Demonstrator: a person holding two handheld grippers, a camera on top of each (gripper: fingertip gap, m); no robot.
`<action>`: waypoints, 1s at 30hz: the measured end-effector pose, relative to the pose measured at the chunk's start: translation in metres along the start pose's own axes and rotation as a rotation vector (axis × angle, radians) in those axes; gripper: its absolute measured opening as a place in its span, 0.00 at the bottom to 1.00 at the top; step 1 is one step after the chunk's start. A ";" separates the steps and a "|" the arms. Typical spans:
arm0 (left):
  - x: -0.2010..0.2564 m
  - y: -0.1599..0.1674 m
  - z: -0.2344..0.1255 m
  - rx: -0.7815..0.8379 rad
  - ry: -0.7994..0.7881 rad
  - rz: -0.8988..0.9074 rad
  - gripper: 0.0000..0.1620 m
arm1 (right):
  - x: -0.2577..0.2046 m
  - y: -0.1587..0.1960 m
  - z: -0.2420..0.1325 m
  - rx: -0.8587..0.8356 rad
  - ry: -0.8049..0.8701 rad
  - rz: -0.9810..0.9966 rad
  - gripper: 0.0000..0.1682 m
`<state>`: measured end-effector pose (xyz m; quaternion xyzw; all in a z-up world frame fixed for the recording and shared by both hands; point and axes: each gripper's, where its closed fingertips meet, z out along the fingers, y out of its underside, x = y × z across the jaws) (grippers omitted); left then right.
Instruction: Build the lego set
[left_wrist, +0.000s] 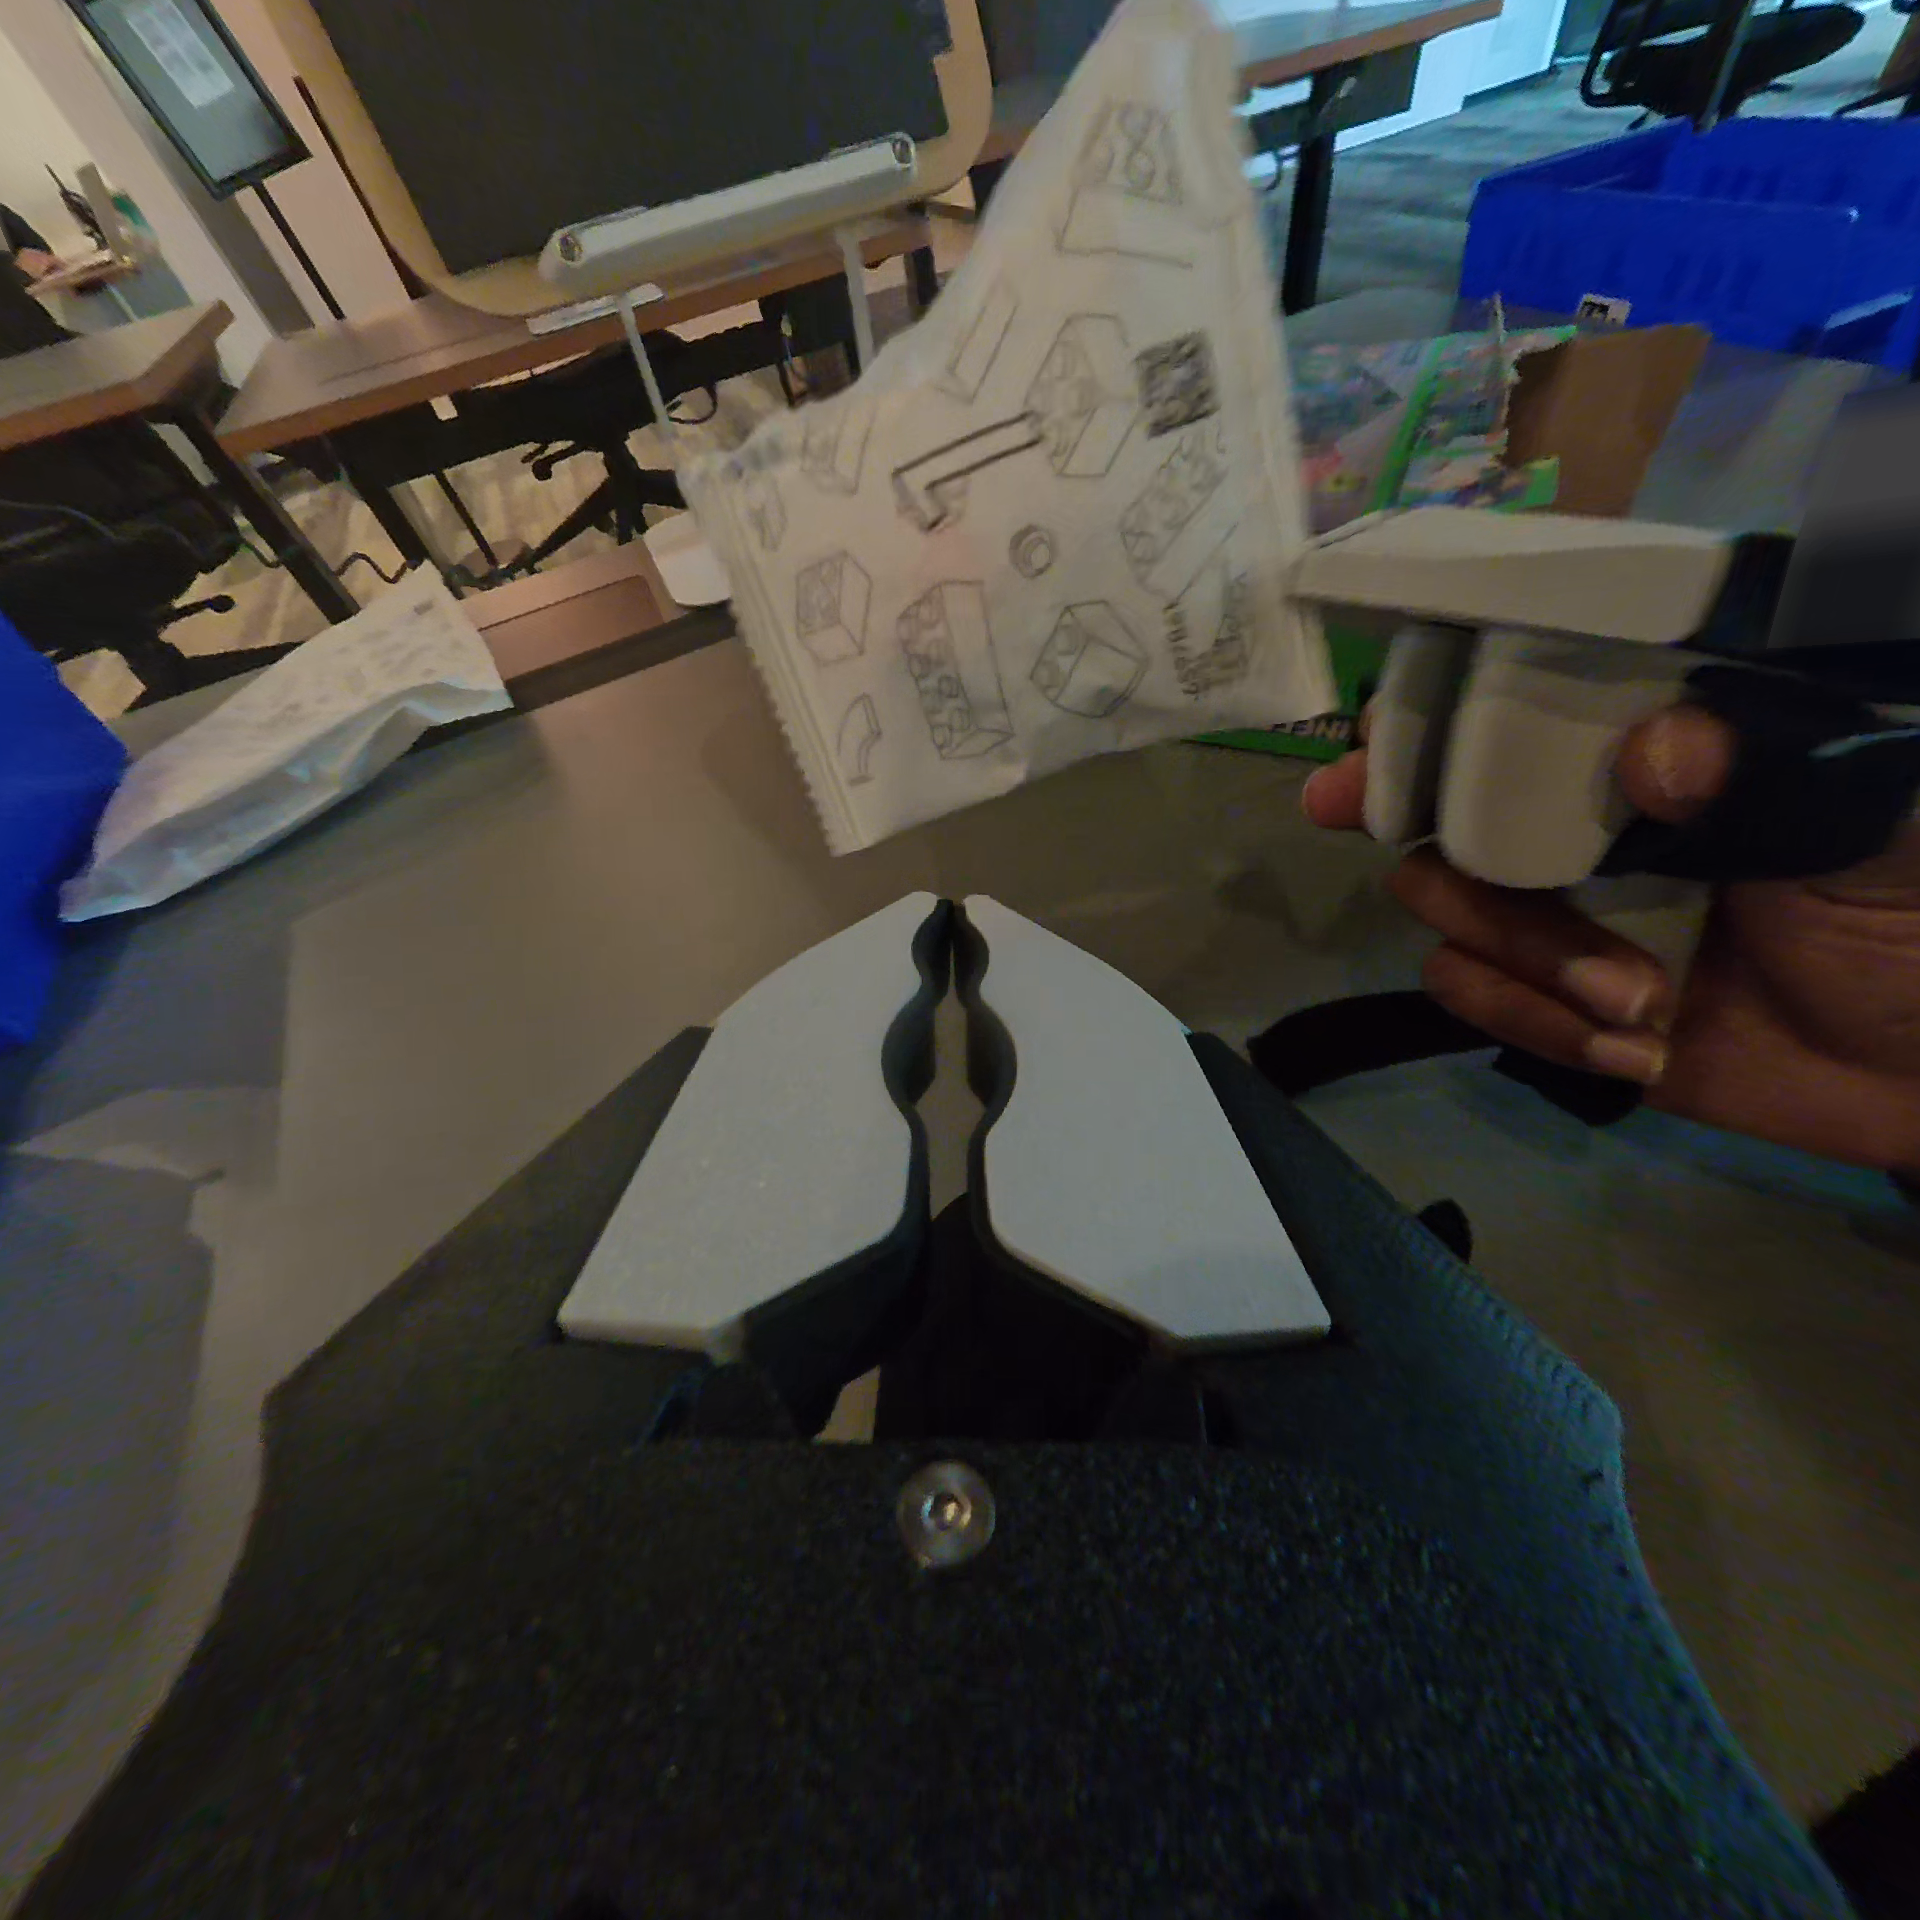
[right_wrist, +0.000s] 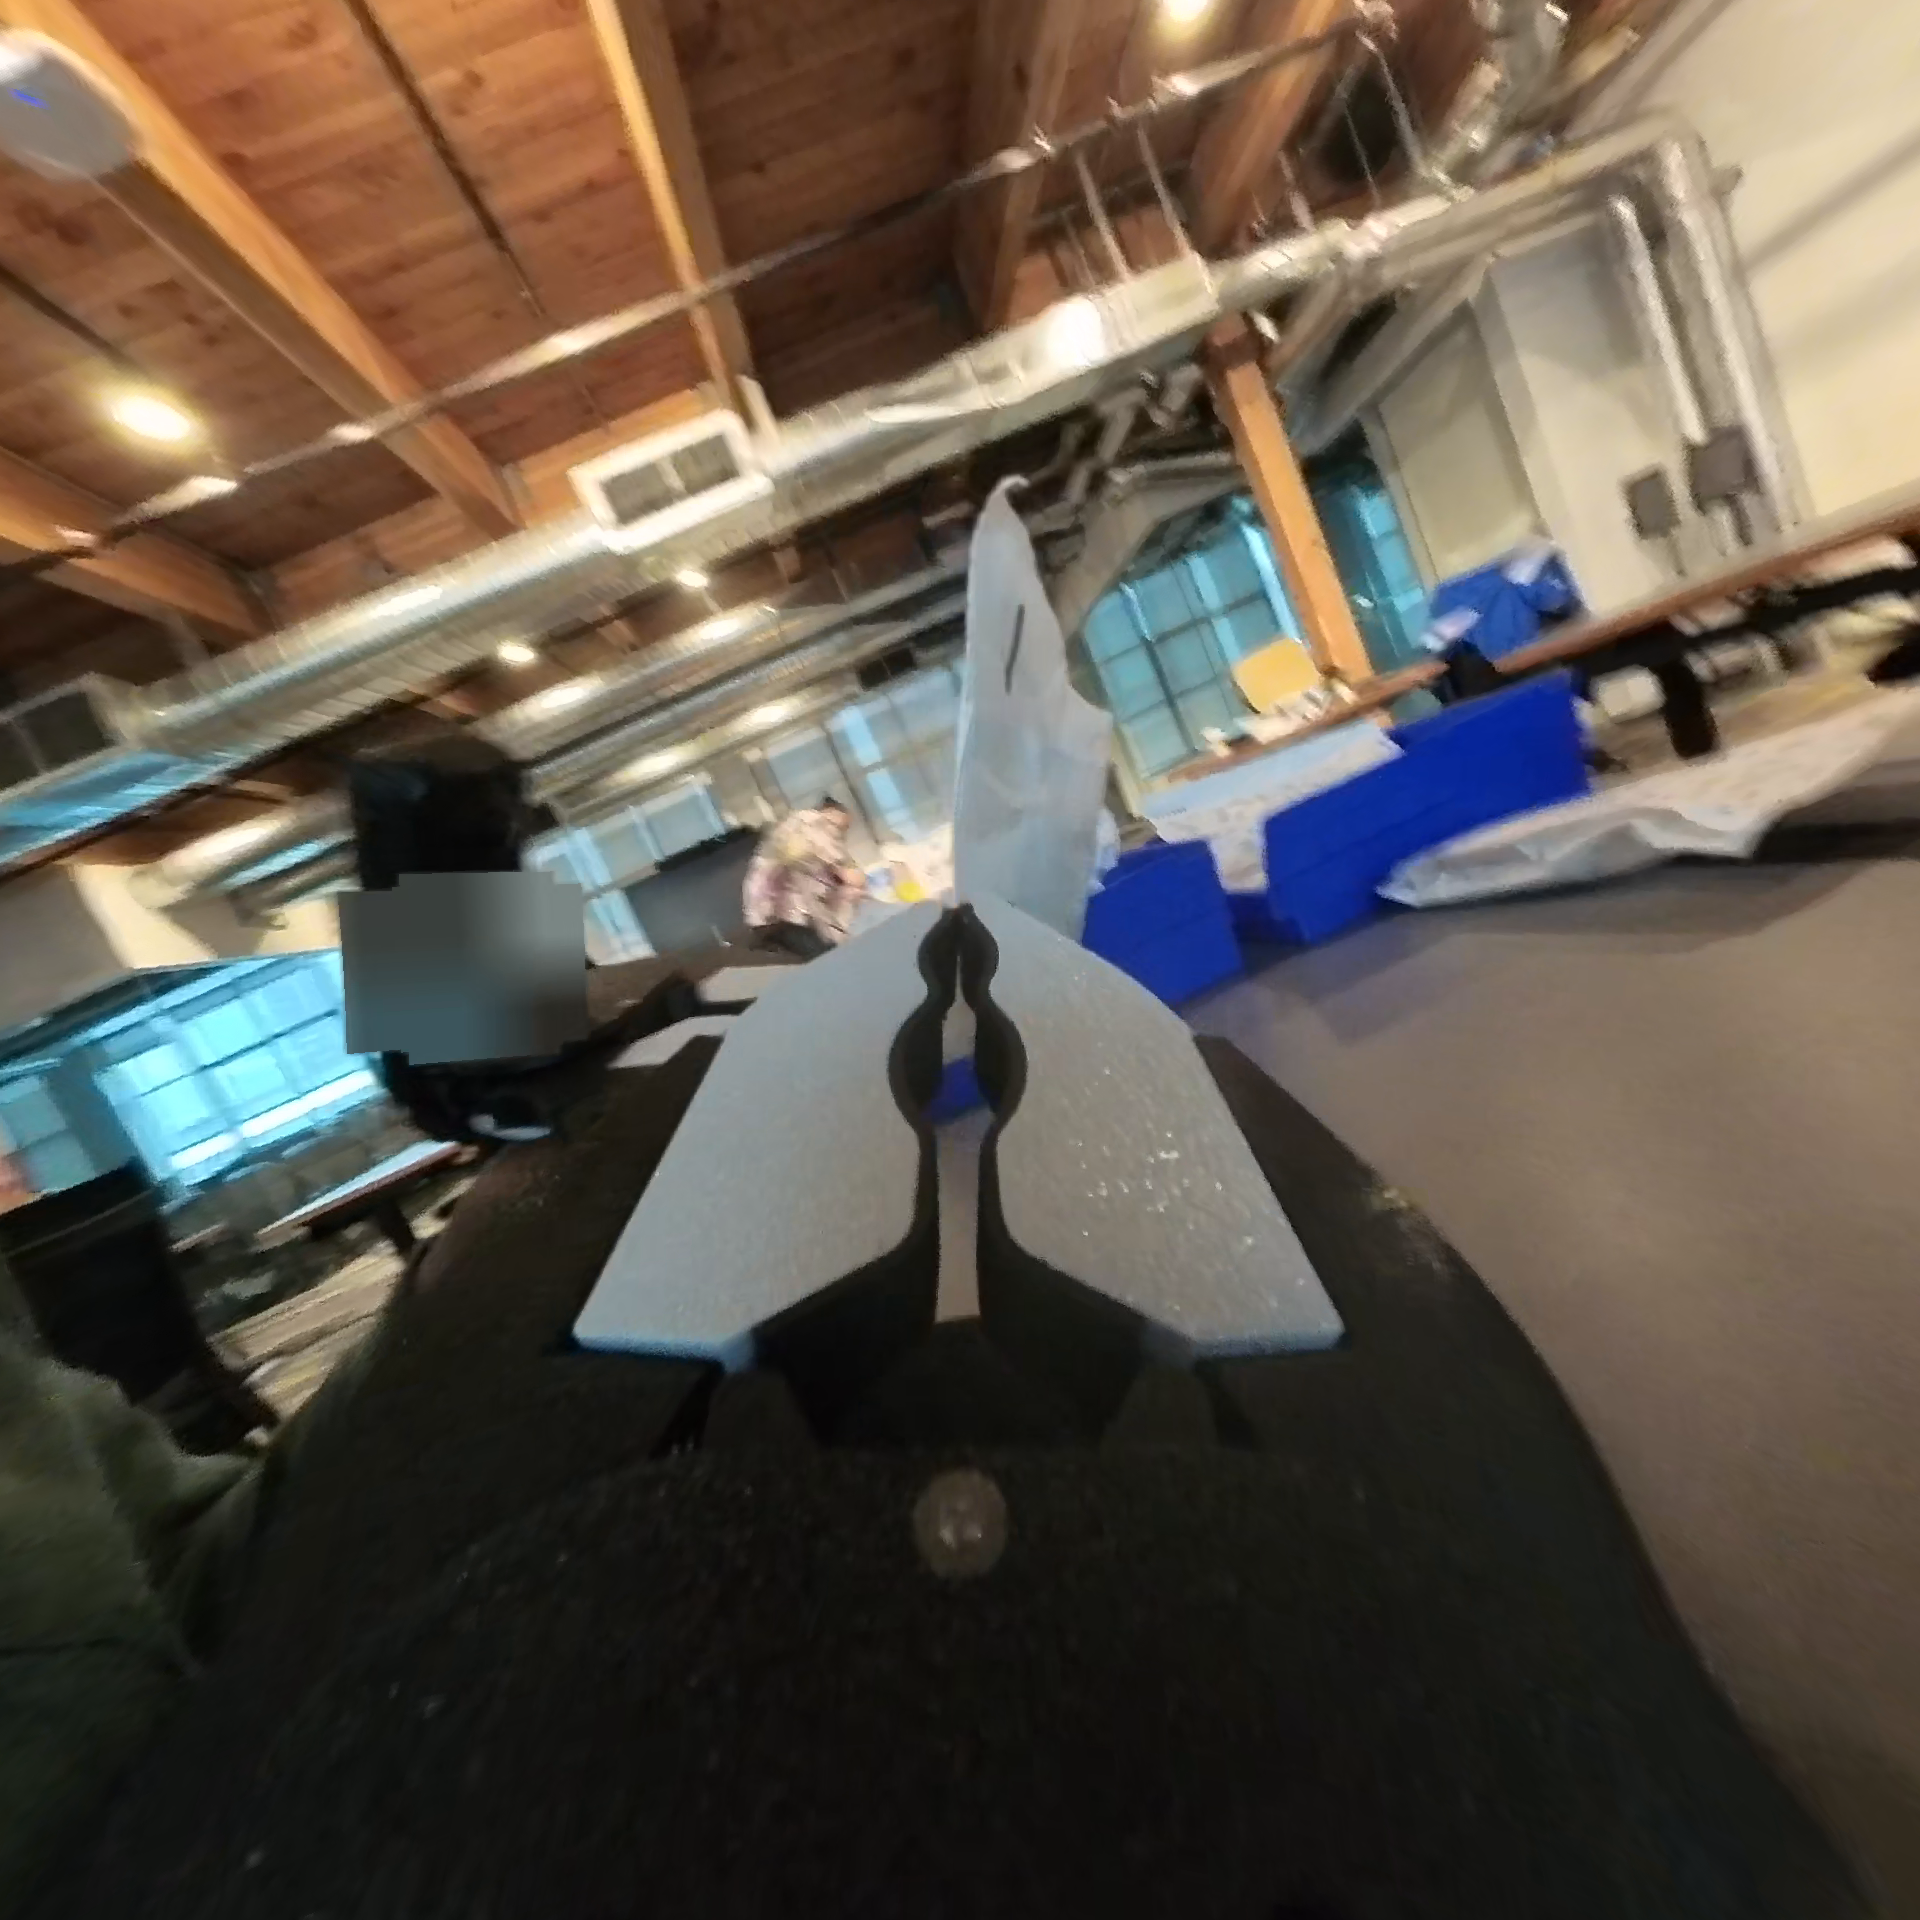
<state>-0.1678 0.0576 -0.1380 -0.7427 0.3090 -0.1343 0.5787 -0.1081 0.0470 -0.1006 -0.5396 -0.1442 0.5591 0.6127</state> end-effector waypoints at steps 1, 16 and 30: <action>0.000 0.002 0.000 -0.001 -0.001 0.005 0.00 | 0.008 0.005 0.002 -0.029 0.047 0.007 0.00; -0.005 0.022 0.004 -0.046 0.001 0.054 0.00 | 0.100 0.065 -0.013 -0.458 0.610 0.035 0.22; -0.028 0.038 0.036 -0.136 0.141 0.076 0.10 | -0.029 -0.020 -0.039 -0.392 0.288 -0.422 0.19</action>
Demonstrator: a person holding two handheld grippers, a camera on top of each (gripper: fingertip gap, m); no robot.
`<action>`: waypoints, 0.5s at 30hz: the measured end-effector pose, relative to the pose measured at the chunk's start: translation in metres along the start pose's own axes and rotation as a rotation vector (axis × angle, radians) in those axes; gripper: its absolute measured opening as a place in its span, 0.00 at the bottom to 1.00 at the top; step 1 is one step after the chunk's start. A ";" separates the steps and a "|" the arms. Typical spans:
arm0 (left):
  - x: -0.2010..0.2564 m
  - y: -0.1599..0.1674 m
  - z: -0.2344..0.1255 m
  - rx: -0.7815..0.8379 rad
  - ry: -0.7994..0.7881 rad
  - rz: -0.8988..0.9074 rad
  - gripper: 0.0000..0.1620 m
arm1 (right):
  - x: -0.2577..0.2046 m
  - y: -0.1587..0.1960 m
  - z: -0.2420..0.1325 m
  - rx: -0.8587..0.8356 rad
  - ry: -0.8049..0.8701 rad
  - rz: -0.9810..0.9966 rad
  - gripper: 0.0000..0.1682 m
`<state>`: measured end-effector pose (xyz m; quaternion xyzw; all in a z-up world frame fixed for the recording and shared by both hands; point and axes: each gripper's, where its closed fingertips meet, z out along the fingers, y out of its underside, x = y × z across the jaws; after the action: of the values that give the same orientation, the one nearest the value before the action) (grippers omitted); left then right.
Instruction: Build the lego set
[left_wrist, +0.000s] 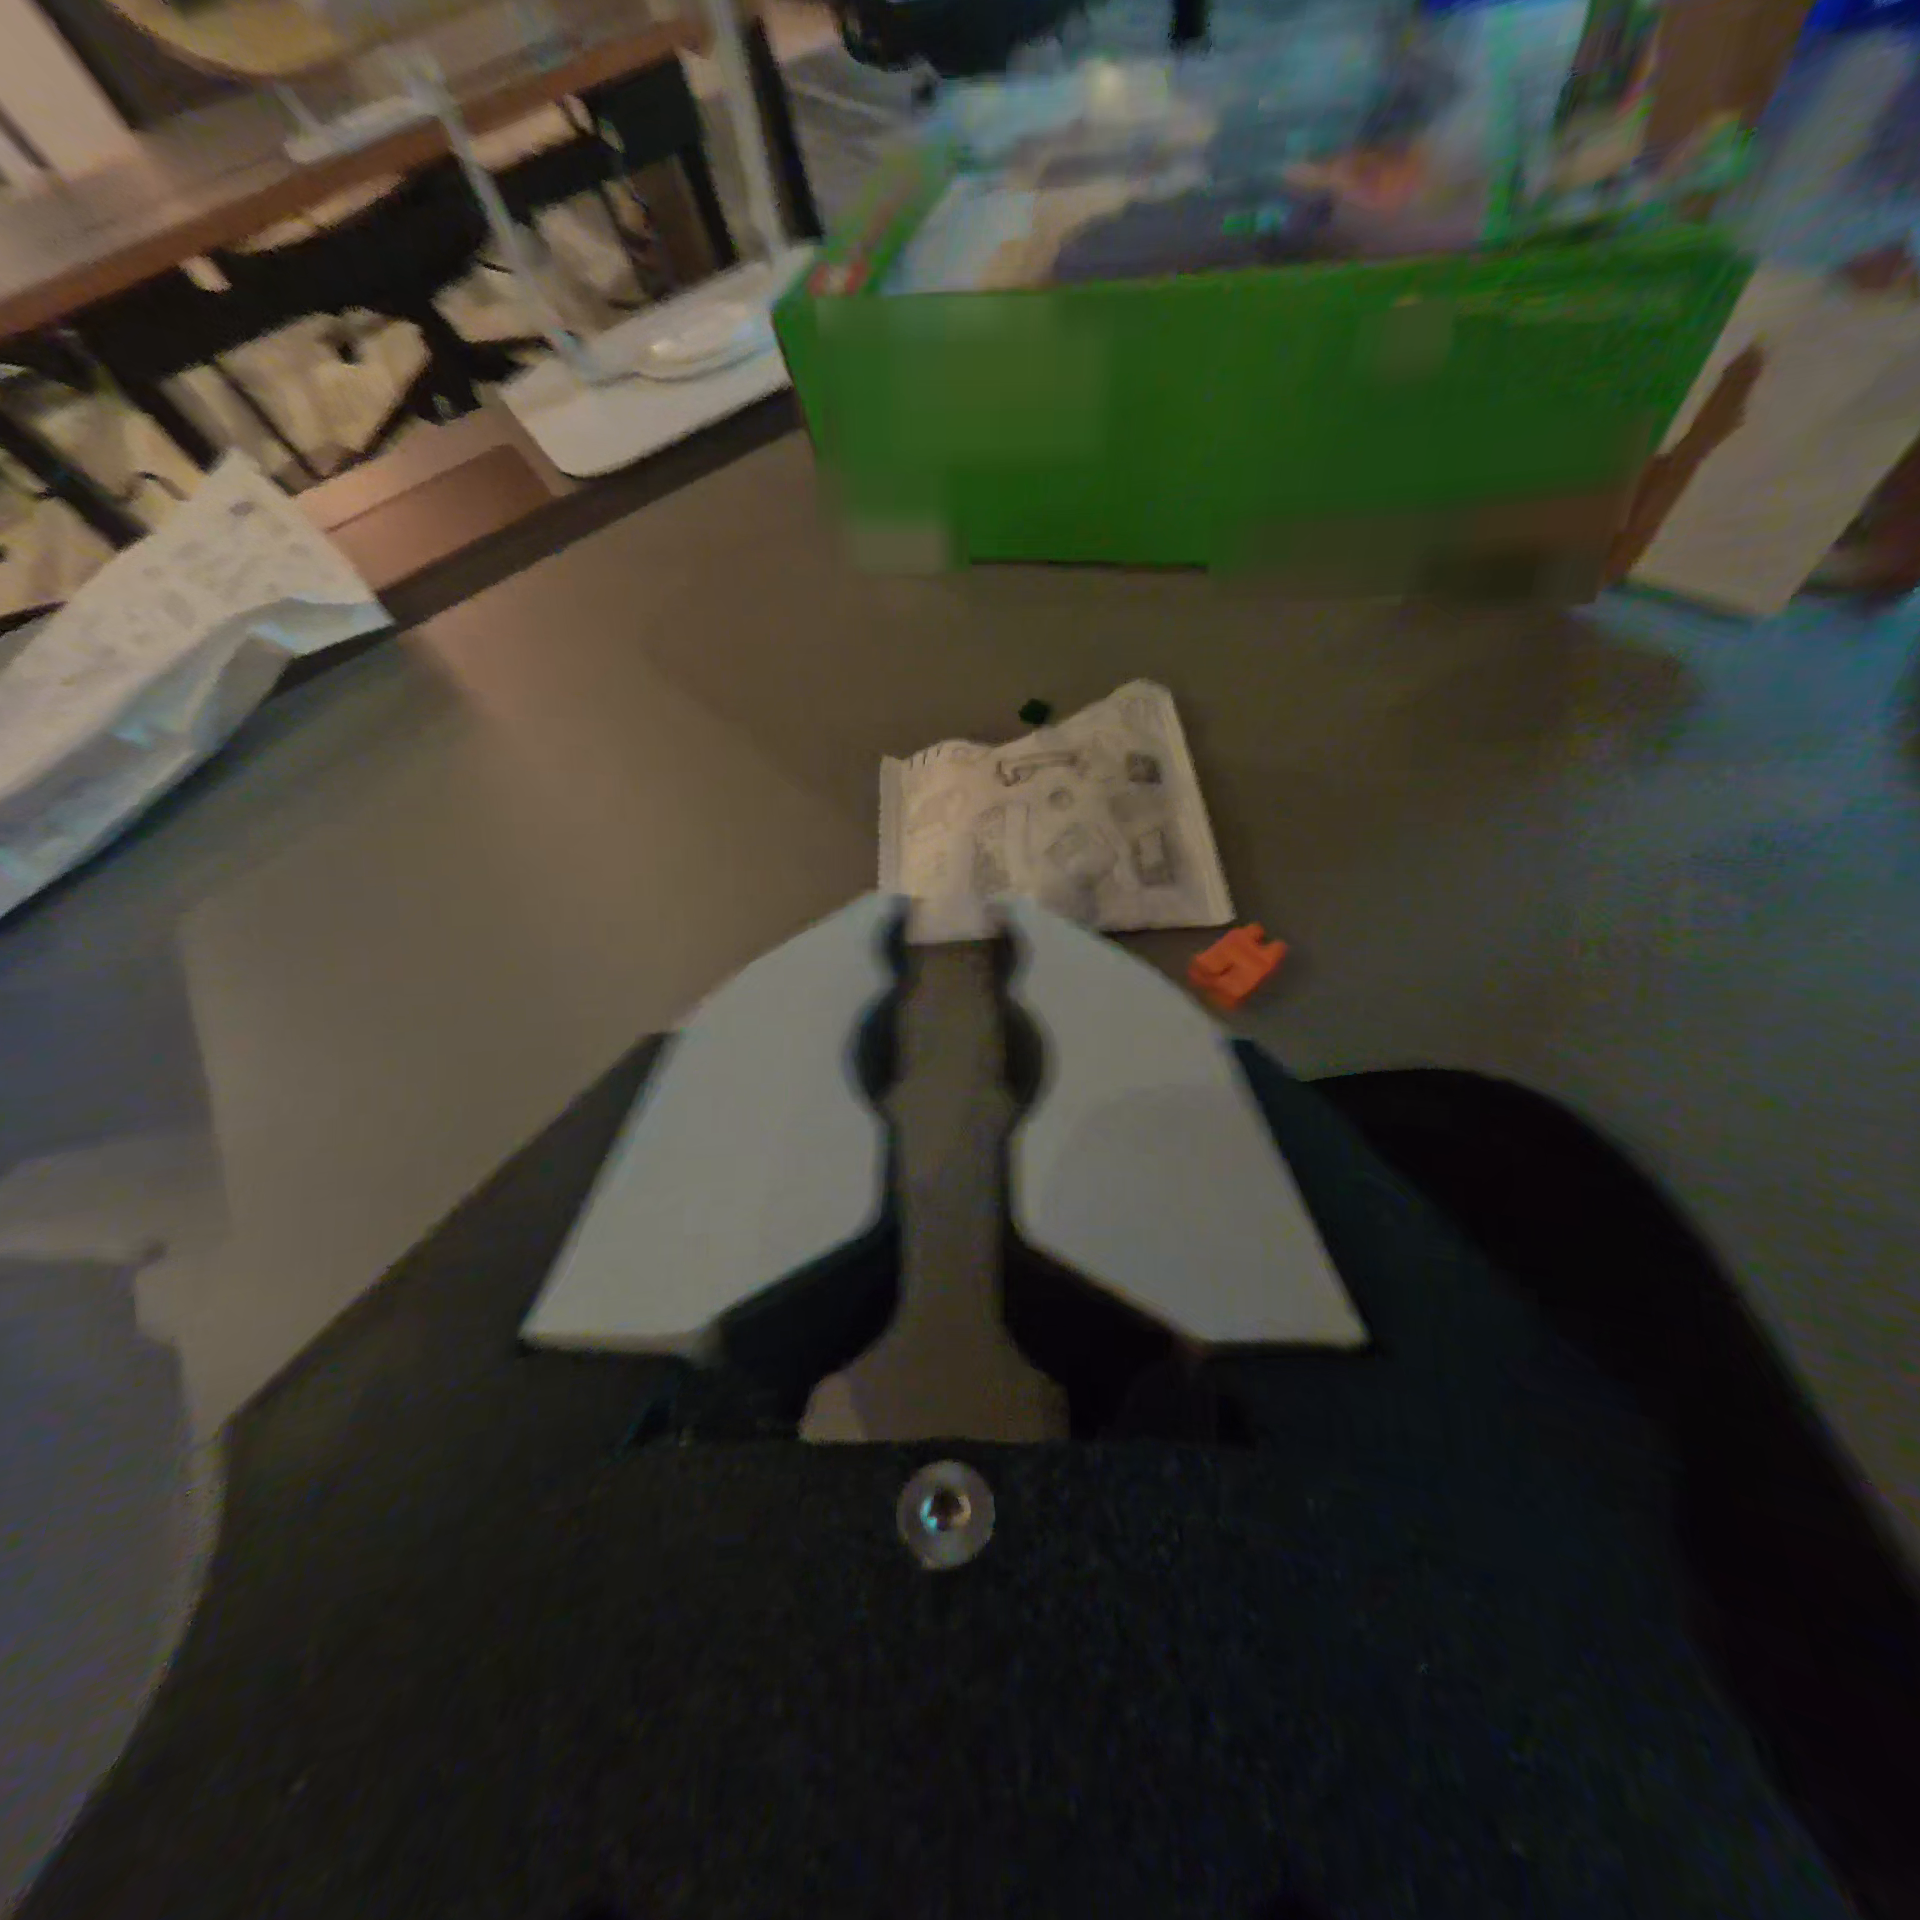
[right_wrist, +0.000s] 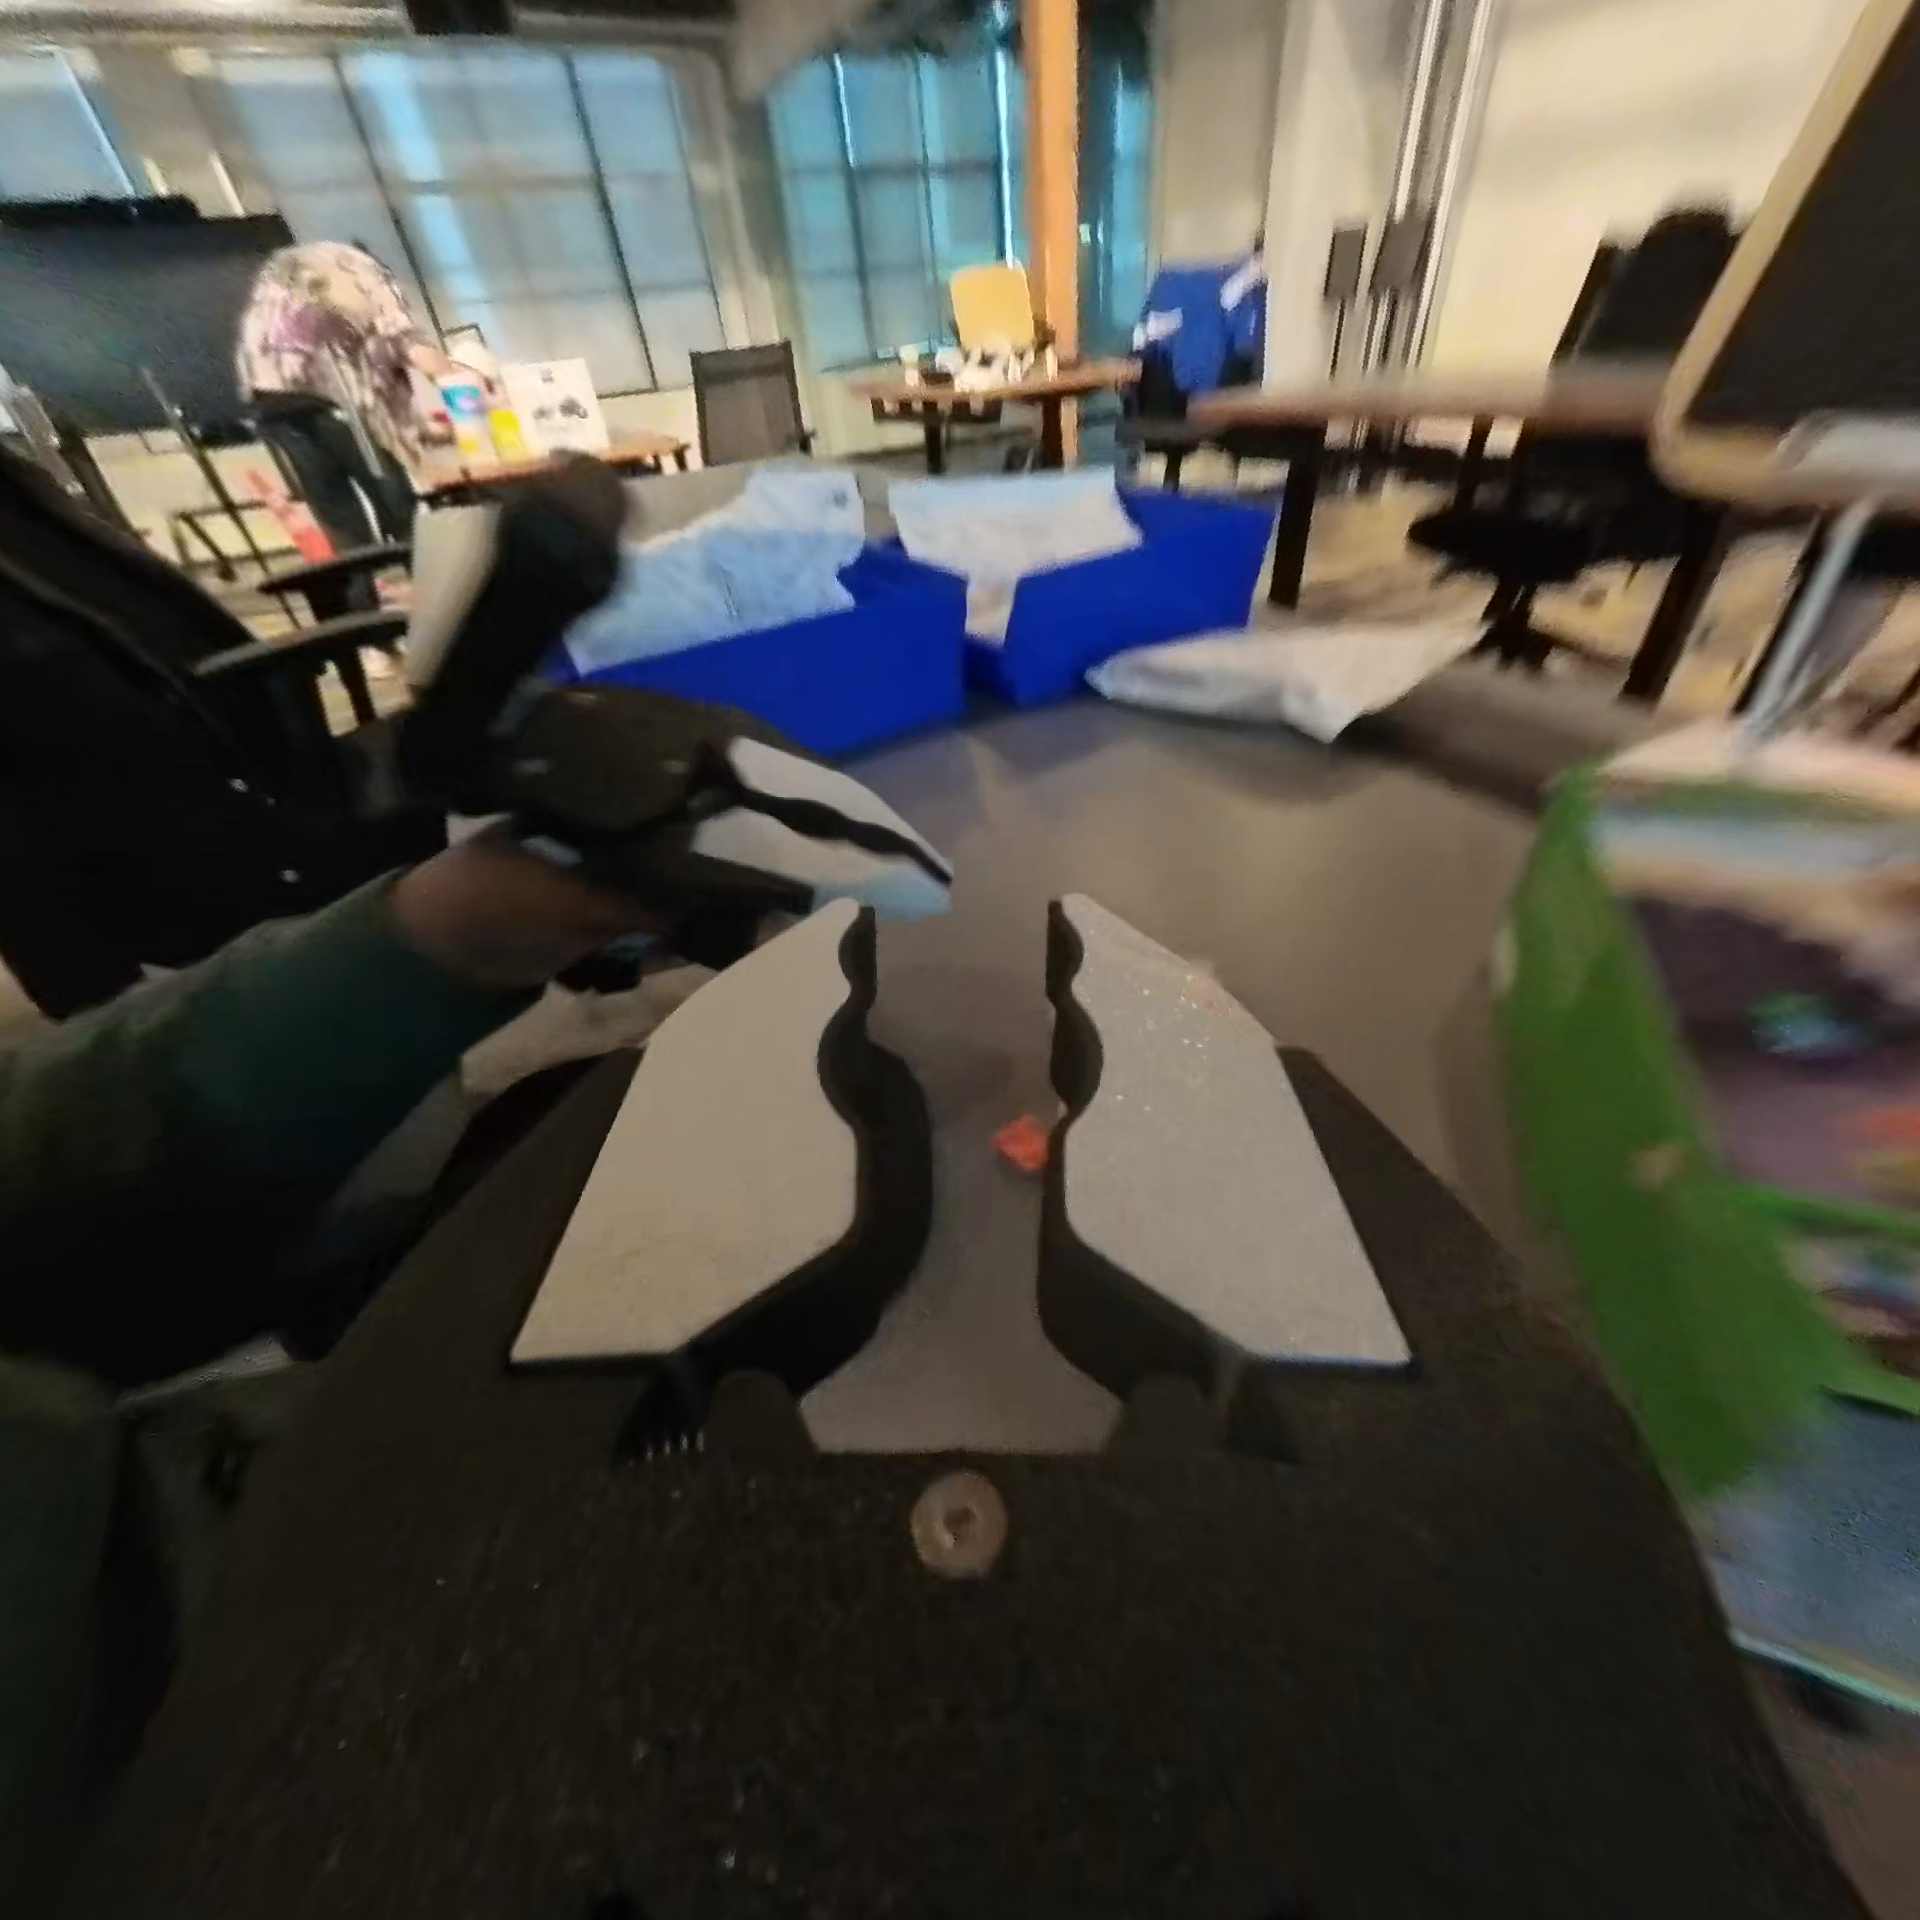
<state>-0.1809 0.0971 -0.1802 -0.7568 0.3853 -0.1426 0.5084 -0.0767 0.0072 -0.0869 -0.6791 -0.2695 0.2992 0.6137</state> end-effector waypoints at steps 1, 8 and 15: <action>-0.003 0.005 0.007 -0.043 0.031 0.011 0.17 | 0.004 -0.007 -0.012 0.015 0.006 -0.016 0.18; -0.011 0.038 0.056 -0.258 0.272 -0.033 0.41 | 0.063 -0.008 -0.086 0.010 0.139 -0.010 0.13; -0.006 0.044 0.075 -0.335 0.434 -0.175 0.30 | 0.096 0.017 -0.116 0.012 0.189 0.089 0.10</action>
<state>-0.1582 0.1431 -0.2510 -0.8123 0.4367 -0.2789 0.2677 0.0739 -0.0025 -0.1036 -0.7120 -0.1783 0.2624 0.6264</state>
